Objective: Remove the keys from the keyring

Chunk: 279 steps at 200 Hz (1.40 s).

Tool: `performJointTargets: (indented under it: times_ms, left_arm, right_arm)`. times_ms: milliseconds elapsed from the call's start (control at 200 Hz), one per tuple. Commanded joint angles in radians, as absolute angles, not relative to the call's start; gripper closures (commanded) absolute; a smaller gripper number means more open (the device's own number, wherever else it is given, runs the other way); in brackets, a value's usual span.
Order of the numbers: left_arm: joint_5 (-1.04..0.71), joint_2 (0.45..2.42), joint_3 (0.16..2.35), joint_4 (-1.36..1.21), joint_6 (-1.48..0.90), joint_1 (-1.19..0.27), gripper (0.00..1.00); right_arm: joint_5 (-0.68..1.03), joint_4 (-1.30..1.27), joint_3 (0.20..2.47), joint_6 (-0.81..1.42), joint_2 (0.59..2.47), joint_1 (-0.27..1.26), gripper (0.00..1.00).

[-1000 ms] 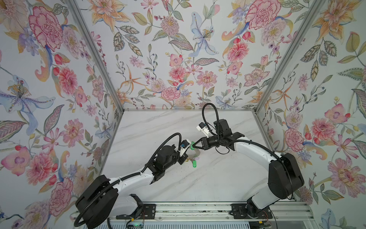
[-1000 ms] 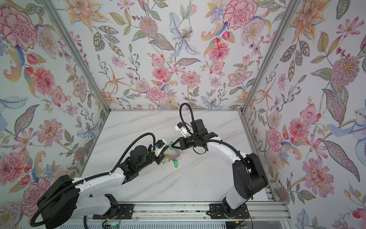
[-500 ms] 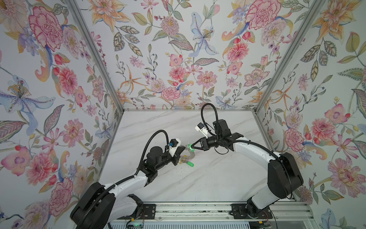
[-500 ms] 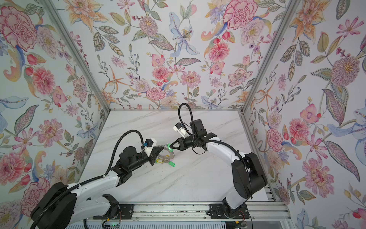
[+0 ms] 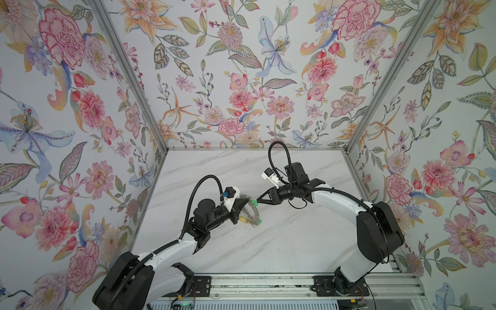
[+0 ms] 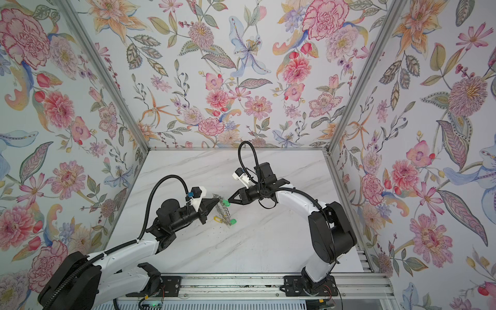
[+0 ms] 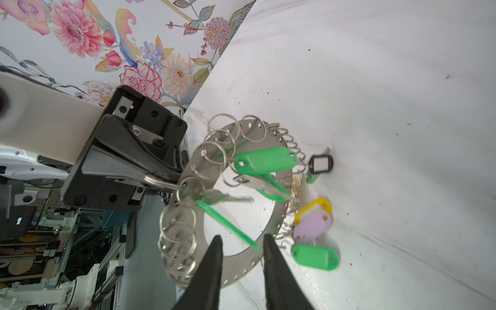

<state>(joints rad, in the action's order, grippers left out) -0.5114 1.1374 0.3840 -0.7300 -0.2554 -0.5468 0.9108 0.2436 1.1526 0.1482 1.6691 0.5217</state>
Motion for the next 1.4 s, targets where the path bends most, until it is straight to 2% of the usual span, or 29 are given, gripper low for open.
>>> performJointTargets:
  times_ms: [0, 175, 405, 776, 866, 971, 1036, 1181, 1391]
  left_arm:
    - [-0.577, 1.127, 0.401, -0.832, -0.268, -0.529, 1.00]
    - [-0.638, 1.160, 0.410, -0.839, -0.283, -0.516, 1.00]
    - [-0.724, 1.193, 0.415, -0.900, -0.340, -0.492, 1.00]
    - [-0.763, 1.203, 0.408, -0.997, -0.412, -0.488, 1.00]
    - [-0.768, 1.210, 0.405, -1.019, -0.428, -0.487, 1.00]
    - [-0.756, 1.210, 0.396, -1.037, -0.432, -0.487, 1.00]
    - [-0.756, 1.210, 0.398, -1.036, -0.437, -0.486, 1.00]
    - [-0.751, 1.221, 0.404, -1.012, -0.425, -0.486, 1.00]
    - [-0.732, 1.218, 0.401, -0.972, -0.405, -0.485, 0.87]
  right_arm:
    - [0.885, 0.266, 1.161, 0.109, 1.660, 0.502, 0.65]
    - [0.955, 0.121, 1.137, 0.158, 1.613, 0.507, 0.64]
    - [1.057, -0.095, 1.098, 0.215, 1.575, 0.554, 0.71]
    - [1.079, -0.076, 1.107, 0.183, 1.595, 0.609, 0.73]
    - [1.081, -0.073, 1.120, 0.186, 1.597, 0.617, 0.84]
    - [1.081, -0.063, 1.117, 0.174, 1.589, 0.623, 0.90]
    - [1.080, -0.059, 1.117, 0.170, 1.591, 0.621, 0.97]
    - [1.062, -0.066, 1.105, 0.164, 1.579, 0.620, 1.00]
    - [1.034, -0.059, 1.110, 0.144, 1.560, 0.622, 1.00]
